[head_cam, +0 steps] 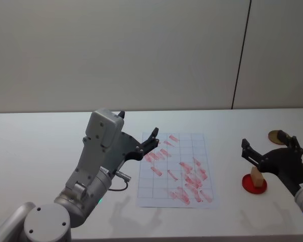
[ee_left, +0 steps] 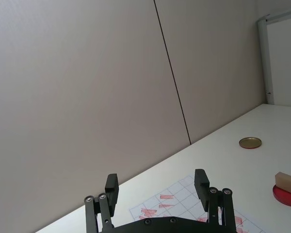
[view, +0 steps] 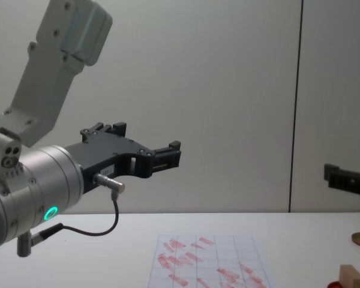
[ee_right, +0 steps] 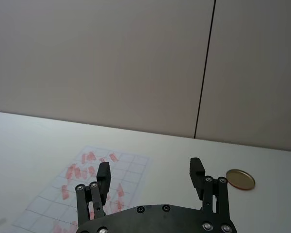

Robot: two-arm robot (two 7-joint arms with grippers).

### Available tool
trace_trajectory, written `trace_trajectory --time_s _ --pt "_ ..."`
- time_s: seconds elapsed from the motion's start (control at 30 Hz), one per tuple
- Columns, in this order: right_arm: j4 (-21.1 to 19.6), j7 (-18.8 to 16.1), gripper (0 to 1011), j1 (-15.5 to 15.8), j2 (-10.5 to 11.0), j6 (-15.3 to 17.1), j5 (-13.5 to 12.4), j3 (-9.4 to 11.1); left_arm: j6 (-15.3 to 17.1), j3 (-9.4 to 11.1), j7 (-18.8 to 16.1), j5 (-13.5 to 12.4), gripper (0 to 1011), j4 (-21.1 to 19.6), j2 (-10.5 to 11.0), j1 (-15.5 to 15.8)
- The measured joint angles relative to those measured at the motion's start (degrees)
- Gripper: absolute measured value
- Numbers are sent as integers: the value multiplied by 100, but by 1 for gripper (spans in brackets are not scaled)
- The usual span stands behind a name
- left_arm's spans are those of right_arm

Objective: Use the one hand to pick up the stamp and affix it onto the A4 paper.

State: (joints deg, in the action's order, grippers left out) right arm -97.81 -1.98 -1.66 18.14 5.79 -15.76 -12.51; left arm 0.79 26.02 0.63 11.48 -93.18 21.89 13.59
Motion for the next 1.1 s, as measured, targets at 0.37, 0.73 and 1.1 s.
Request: trace_trajectory --time_s 0.37,0.73,1.1 --pt "575 242 1001 -397 -219 443 118 1 0 0 0 0 993 0 0 0" --pt "1074 591 1001 -730 -452 867 195 -26 0 0 0 0 993 0 0 0" --pt "1543 842 1001 -968 -621 1125 207 -24 0 0 0 0 993 0 0 0"
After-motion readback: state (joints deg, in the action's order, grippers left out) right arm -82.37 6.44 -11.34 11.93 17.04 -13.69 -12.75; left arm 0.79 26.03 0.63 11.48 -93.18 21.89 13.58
